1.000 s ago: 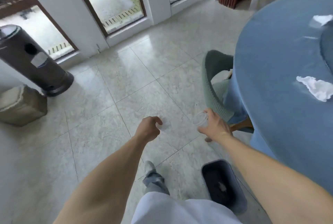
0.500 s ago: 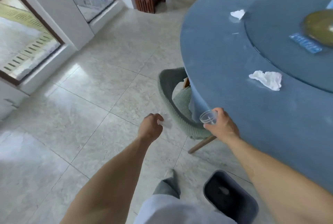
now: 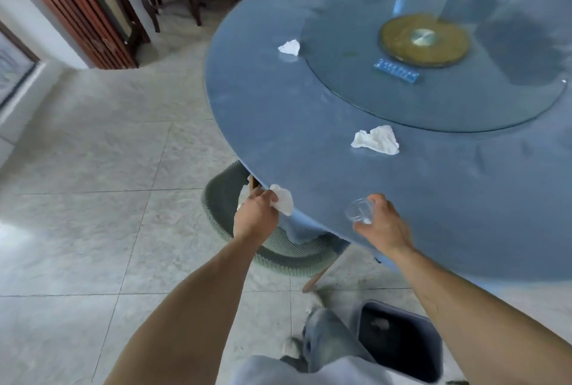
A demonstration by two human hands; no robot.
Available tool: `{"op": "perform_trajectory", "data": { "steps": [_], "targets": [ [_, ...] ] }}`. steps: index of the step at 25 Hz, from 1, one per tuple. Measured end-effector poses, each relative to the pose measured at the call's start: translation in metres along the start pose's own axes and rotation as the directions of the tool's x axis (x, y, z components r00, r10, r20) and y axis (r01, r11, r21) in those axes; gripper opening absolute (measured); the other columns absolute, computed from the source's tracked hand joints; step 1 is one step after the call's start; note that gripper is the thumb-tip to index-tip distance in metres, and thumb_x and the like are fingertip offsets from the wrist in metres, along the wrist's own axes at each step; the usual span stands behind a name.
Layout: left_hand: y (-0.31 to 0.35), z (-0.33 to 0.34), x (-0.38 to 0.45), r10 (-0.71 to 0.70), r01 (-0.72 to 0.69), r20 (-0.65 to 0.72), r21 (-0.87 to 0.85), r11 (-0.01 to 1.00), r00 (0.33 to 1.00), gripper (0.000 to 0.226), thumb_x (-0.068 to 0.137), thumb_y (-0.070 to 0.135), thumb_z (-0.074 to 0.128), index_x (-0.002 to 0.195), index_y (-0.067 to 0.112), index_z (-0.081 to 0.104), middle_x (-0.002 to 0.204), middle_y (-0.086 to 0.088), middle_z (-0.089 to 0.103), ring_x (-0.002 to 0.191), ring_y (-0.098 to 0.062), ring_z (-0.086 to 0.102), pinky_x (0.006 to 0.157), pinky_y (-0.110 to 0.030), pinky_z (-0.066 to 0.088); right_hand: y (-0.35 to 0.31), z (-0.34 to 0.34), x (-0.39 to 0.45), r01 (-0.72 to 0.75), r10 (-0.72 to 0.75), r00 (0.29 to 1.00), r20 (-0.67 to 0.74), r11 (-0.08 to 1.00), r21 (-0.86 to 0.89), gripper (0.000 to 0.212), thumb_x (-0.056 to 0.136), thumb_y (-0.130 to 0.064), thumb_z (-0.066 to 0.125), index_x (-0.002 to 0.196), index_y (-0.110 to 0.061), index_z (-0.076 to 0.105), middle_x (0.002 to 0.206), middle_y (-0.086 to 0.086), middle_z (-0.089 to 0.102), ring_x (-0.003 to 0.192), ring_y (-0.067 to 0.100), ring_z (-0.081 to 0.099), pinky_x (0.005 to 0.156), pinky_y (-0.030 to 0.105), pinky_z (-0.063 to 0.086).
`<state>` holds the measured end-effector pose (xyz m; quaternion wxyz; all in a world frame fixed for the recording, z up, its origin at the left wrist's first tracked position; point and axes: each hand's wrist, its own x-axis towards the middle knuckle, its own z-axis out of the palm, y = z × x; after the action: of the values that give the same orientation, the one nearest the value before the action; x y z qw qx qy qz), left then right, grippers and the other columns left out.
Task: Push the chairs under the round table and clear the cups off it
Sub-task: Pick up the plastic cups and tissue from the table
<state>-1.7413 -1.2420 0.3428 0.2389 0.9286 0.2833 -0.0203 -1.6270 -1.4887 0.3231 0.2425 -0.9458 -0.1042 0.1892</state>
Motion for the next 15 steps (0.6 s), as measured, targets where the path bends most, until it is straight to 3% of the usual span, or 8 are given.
{"op": "perform_trajectory", "data": {
  "steps": [5, 10, 15],
  "targets": [
    [0.046, 0.015, 0.067, 0.153, -0.168, 0.122, 0.121, 0.978, 0.981, 0.031, 0.093, 0.016, 0.052, 0.121, 0.02, 0.063, 0.126, 0.0, 0.055, 0.106, -0.029, 0.062, 0.074, -0.033, 0.044, 0.025, -0.017, 0.036, -0.139, 0.146, 0.987, -0.074, 0.986, 0.09, 0.057, 0.079, -0.037, 0.07, 0.125, -0.027, 0.04, 0.124, 0.003, 0.052, 0.104, 0.035, 0.06, 0.082, 0.039, 0.047],
    [0.13, 0.04, 0.144, 0.323, -0.36, 0.246, 0.123, 0.925, 0.914, 0.032, 0.094, 0.017, 0.052, 0.125, 0.019, 0.058, 0.128, 0.0, 0.051, 0.102, -0.028, 0.061, 0.066, -0.031, 0.042, 0.069, -0.045, 0.073, -0.329, 0.362, 0.922, -0.138, 0.92, 0.213, 0.058, 0.079, -0.033, 0.07, 0.129, -0.026, 0.041, 0.127, 0.006, 0.052, 0.111, 0.036, 0.058, 0.088, 0.04, 0.045],
    [0.199, 0.068, 0.2, 0.385, -0.458, 0.364, 0.138, 0.878, 0.848, 0.045, 0.093, 0.028, 0.06, 0.135, 0.019, 0.049, 0.139, 0.001, 0.04, 0.119, -0.024, 0.052, 0.075, -0.036, 0.048, 0.099, -0.071, 0.103, -0.422, 0.47, 0.868, -0.162, 0.869, 0.258, 0.062, 0.078, -0.034, 0.07, 0.132, -0.026, 0.04, 0.13, 0.008, 0.052, 0.11, 0.037, 0.06, 0.085, 0.04, 0.046]
  ]
}}
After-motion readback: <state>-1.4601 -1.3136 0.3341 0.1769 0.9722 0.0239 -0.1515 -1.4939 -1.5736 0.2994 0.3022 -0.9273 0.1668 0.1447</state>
